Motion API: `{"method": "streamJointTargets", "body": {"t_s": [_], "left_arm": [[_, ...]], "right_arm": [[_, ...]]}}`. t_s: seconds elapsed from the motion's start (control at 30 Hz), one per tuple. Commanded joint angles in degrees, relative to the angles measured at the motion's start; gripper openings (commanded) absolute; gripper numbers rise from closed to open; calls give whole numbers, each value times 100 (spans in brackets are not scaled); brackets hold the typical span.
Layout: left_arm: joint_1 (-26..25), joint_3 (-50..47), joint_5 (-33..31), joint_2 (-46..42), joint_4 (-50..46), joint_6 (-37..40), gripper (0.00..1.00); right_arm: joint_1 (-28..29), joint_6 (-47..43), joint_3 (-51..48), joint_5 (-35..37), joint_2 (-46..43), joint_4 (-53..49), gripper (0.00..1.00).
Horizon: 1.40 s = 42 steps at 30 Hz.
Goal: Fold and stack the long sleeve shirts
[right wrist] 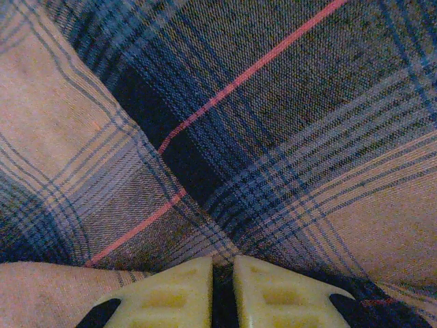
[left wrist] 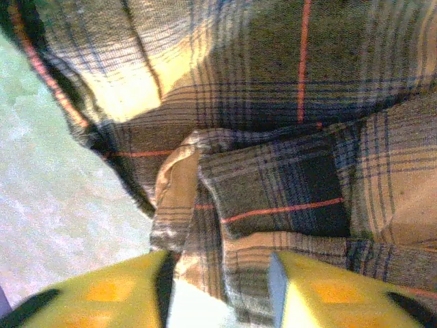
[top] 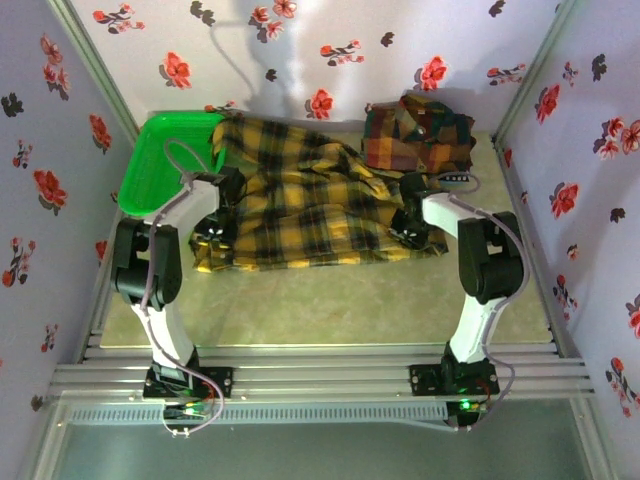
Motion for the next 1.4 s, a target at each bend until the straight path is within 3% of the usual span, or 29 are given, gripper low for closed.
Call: {"method": "streamJointTargets", "body": {"t_s": [0.0, 0.1, 0.17, 0.23, 0.37, 0.57, 0.73, 1.03, 1.27, 1.37], "left_arm": [[-311, 553, -169, -662, -426, -619, 51], [-1002, 1002, 4, -1128, -593, -1097, 59], [-1283, 957, 612, -1291, -190, -1337, 61], [-1284, 758, 1122, -1214, 246, -1513, 61], [-1108, 512, 1400, -551, 1033, -1667, 59], [-803, 312, 1269, 368, 1646, -1720, 60], [-788, -382, 990, 416, 1691, -2108, 62], [-1011, -2657, 1279, -698, 1992, -2882, 62], [-1589, -3399, 1570, -1943, 1527, -3630, 62], [-1847, -3403, 1624, -2533, 1150, -3976, 65]], "right_arm": [[8, -107, -270, 403, -494, -208, 20], [16, -212, -406, 657, -1201, -406, 27], [15, -338, -463, 743, -1546, -407, 30], [16, -476, -409, 539, -1513, -313, 31], [38, -396, -10, 157, -705, -307, 26], [194, -365, 33, 685, -267, -307, 24], [223, -285, -691, 1005, -521, -431, 25], [359, -35, -2291, 1123, -1822, -689, 27], [619, 749, -3366, 1018, -3333, -1361, 30], [827, 1084, -3316, 1012, -4095, -1831, 31]]}}
